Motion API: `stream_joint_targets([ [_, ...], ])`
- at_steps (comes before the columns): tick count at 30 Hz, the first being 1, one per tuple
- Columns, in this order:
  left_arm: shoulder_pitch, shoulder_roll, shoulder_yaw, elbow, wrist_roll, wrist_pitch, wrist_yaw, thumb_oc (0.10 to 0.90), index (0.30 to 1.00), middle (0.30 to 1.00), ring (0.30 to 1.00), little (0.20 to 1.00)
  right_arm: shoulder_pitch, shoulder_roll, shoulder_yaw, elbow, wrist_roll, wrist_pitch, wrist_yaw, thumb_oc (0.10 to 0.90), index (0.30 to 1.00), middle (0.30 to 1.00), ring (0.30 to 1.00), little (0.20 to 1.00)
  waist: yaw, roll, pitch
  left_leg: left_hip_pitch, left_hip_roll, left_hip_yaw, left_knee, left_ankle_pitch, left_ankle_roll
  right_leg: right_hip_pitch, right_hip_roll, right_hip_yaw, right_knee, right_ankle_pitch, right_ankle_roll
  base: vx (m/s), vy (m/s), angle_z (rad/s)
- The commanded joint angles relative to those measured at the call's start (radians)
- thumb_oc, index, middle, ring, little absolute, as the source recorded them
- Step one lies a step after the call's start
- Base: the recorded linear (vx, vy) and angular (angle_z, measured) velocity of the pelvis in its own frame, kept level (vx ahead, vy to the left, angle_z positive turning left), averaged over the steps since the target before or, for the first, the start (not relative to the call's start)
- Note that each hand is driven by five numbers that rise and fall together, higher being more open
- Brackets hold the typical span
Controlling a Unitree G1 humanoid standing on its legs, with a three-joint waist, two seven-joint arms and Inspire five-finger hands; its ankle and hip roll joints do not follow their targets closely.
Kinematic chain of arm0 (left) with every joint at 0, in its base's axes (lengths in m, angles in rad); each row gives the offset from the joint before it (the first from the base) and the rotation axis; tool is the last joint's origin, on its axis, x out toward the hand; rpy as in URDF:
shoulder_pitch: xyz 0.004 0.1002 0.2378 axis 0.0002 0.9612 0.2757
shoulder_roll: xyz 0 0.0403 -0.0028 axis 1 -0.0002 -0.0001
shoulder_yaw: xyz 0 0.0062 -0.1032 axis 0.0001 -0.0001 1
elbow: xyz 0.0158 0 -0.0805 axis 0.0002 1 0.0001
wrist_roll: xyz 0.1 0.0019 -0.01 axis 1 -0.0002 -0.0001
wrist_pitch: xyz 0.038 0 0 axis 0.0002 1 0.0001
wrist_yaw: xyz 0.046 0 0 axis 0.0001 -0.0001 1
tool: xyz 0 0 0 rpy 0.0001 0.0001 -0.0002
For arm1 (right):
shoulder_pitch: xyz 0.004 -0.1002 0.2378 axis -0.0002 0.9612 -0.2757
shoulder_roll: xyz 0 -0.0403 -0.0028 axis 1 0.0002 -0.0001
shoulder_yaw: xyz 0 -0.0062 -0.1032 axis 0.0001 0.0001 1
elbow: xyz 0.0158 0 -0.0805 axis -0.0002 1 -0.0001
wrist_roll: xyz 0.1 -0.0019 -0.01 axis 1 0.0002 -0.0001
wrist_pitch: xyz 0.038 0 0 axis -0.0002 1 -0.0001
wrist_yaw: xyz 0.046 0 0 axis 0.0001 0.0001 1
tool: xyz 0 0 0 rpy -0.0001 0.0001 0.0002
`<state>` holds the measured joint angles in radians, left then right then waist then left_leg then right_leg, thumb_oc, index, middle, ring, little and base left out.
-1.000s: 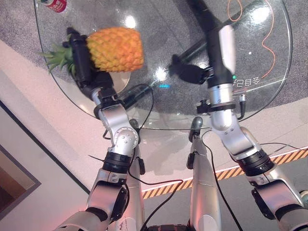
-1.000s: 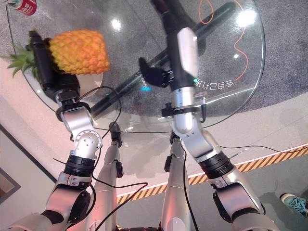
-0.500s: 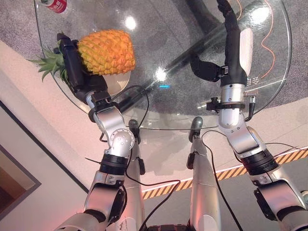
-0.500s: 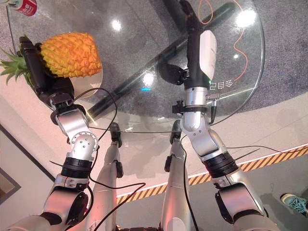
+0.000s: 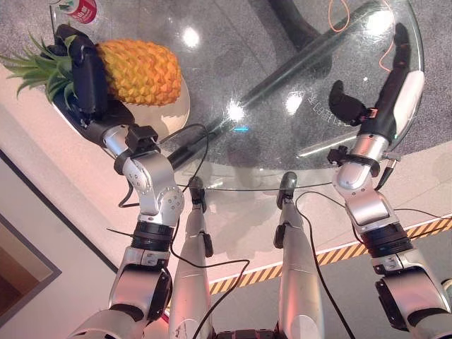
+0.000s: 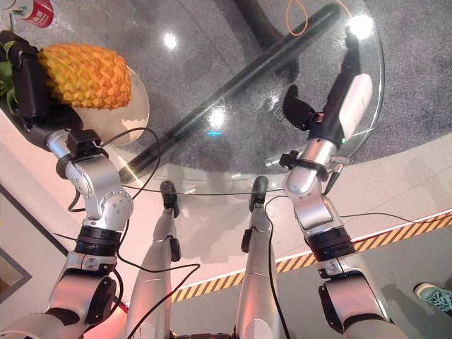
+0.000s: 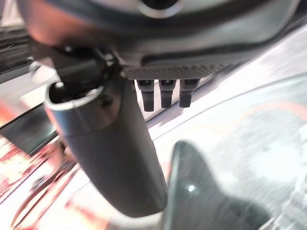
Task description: Pick up the fruit to the plate
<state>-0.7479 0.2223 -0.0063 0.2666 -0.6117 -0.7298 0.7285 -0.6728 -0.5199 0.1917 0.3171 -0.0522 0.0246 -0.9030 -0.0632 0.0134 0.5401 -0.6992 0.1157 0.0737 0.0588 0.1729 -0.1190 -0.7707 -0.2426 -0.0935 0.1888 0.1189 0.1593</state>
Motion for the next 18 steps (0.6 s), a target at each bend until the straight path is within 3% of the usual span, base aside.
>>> stream_joint_targets([
  [1, -0.121, 0.116, 0.047, -0.044, 0.191, -0.143, 0.072, 0.100, 0.300, 0.300, 0.300, 0.200, -0.035, -0.075, -0.065, -0.024, 0.035, -0.043, -0.135, 0.800, 0.900, 0.900, 0.900, 0.900, 0.000, -0.030, -0.020, -0.021, -0.014, -0.003, 0.060, -0.063, -0.007, 0.029, 0.042, -0.021, -0.037, 0.012, -0.005, 0.00, 0.000, 0.00],
  [7, -0.134, 0.148, 0.038, 0.019, 0.284, -0.160, 0.179, 0.100, 0.300, 0.300, 0.300, 0.200, -0.012, -0.077, -0.092, 0.083, 0.120, -0.066, -0.220, 0.800, 0.900, 0.900, 0.900, 0.900, 0.000, -0.032, -0.020, -0.023, -0.011, -0.003, 0.062, -0.068, -0.008, 0.029, 0.044, -0.025, -0.037, 0.006, -0.009, 0.00, 0.000, 0.00],
  [12, -0.156, 0.178, 0.026, 0.064, 0.393, -0.128, 0.304, 0.100, 0.300, 0.300, 0.300, 0.200, -0.010, -0.088, -0.107, 0.146, 0.200, -0.062, -0.275, 0.800, 0.900, 0.900, 0.900, 0.900, -0.001, -0.036, -0.020, -0.031, -0.011, -0.005, 0.065, -0.072, -0.008, 0.024, 0.046, -0.024, -0.038, 0.004, -0.011, 0.00, 0.000, 0.00],
  [18, -0.201, 0.224, 0.008, 0.171, 0.455, -0.123, 0.377, 0.100, 0.300, 0.300, 0.300, 0.200, -0.037, -0.108, -0.125, 0.304, 0.334, -0.145, -0.295, 0.800, 0.900, 0.900, 0.900, 0.900, 0.002, -0.044, -0.020, -0.038, -0.007, -0.004, 0.070, -0.077, -0.013, 0.020, 0.045, -0.029, -0.041, 0.005, -0.010, 0.00, 0.000, 0.00],
])
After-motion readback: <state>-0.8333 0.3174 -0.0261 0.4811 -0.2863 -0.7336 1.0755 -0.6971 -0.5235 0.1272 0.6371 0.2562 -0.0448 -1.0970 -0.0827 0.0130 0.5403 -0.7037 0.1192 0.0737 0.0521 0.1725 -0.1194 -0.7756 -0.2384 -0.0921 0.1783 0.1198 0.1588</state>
